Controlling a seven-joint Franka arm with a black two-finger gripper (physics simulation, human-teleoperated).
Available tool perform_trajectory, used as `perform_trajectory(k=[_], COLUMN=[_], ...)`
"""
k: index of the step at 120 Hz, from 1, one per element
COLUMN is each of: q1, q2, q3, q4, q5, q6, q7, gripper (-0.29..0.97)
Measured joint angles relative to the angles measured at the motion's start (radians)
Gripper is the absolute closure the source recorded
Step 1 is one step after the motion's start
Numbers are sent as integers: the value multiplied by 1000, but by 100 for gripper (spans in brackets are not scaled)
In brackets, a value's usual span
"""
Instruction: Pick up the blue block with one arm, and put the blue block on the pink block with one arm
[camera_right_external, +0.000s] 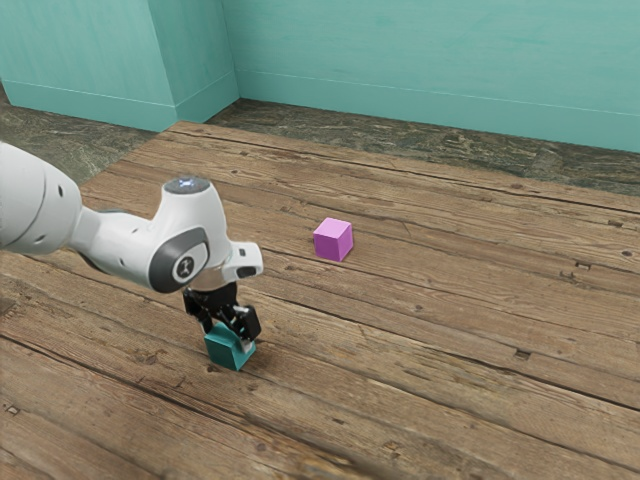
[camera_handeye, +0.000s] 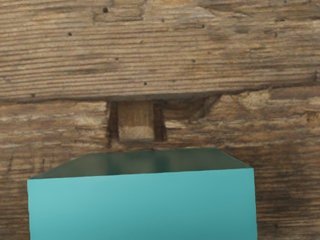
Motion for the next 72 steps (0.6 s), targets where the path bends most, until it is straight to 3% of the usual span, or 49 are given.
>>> perform_trajectory(k=[37,72], q1=[1,1], q2=[1,-12], q3=[0,0], q4=[3,6], q5=[-3,0], q6=[8,6], q7=[-2,-10], gripper=[25,31])
